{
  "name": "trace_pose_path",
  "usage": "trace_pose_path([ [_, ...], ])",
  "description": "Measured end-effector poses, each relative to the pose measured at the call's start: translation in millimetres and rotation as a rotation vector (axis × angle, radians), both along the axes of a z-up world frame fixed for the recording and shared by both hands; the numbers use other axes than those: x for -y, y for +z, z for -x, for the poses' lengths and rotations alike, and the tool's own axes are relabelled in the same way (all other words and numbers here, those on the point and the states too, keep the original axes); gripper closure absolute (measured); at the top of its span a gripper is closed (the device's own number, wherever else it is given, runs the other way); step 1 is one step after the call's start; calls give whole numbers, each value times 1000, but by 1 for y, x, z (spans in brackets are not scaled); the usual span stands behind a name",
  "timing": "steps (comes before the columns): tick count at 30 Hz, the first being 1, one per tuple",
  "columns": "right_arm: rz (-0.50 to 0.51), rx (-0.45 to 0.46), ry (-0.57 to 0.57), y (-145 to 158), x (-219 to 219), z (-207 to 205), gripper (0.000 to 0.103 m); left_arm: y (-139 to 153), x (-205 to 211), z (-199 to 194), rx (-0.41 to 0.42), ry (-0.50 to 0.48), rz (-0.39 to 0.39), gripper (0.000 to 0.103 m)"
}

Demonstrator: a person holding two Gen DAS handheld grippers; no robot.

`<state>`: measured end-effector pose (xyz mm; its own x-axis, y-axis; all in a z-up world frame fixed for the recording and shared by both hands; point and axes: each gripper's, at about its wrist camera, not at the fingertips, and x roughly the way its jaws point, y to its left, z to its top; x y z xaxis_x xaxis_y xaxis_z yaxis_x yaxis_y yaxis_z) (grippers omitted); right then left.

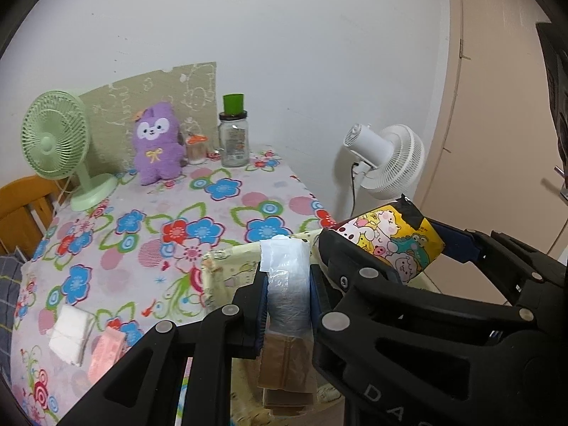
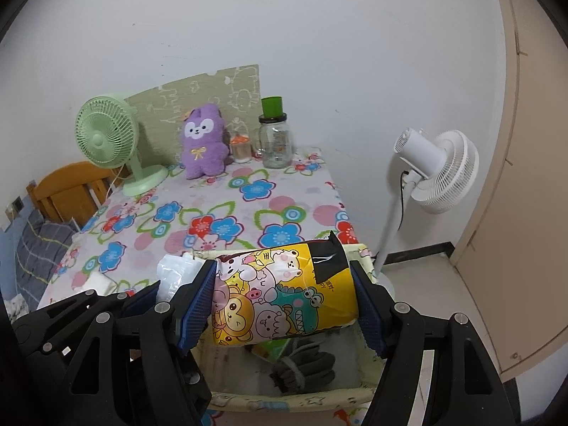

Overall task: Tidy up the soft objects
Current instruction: 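Lower both tools into the box and open them to drop the roll and pouch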

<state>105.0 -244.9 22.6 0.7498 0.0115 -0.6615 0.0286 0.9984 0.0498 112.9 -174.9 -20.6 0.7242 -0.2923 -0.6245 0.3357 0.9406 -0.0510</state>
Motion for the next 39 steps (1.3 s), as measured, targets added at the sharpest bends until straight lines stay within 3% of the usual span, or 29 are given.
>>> trace_pose_path([
  [6, -29, -17, 2, -14, 11, -9, 29, -13, 8, -16, -30, 2, -6, 83],
  [14, -44, -61, -9, -35, 16, -24, 29, -32, 12, -32, -65, 23, -45, 62],
  [16, -43, -73, -10, -39, 16, -28, 29, -36, 11, -36, -82, 28, -52, 52],
  [26, -83, -90, 12, -52, 15, -37, 26, -42, 2, -41, -109, 39, -81, 37],
  [33, -66, -104, 2, -52, 12, -35, 10, -41, 5, -33, -108, -9, -94, 24],
  [39, -48, -94, -2, -46, 8, -29, 5, -38, 3, -24, -96, -25, -88, 20],
])
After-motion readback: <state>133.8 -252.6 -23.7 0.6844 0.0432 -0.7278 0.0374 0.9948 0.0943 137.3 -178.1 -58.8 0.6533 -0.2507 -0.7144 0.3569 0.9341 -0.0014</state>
